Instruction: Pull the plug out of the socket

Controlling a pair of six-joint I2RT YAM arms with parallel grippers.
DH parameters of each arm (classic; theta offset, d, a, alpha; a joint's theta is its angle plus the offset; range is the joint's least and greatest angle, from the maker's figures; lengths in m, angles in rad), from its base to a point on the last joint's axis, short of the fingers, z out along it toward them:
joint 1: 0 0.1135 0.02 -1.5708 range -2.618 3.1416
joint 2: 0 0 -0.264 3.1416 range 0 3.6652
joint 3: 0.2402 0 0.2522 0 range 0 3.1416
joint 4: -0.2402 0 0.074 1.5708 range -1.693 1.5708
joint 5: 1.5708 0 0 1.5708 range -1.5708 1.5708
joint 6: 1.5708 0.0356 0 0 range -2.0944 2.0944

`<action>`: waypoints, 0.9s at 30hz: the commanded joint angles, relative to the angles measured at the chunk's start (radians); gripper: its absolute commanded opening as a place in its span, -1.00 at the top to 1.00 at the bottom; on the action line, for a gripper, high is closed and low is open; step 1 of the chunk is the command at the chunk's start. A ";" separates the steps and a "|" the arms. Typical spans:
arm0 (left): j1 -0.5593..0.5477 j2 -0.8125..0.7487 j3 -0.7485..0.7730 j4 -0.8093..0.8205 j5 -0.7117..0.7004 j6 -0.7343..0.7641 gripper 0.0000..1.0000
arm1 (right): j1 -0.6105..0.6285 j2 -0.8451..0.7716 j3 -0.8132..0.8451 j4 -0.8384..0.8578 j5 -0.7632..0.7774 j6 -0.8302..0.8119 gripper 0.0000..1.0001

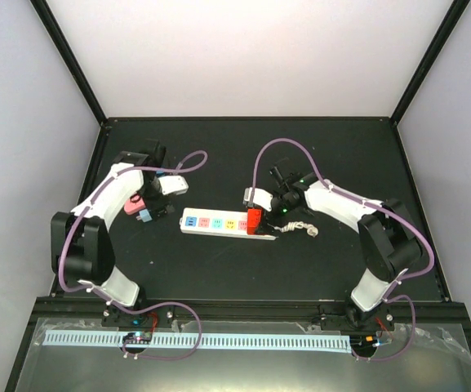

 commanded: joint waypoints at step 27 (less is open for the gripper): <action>-0.114 -0.158 0.225 0.161 0.774 -0.128 -0.98 | -0.324 -0.361 -0.090 0.065 -0.402 0.576 -1.00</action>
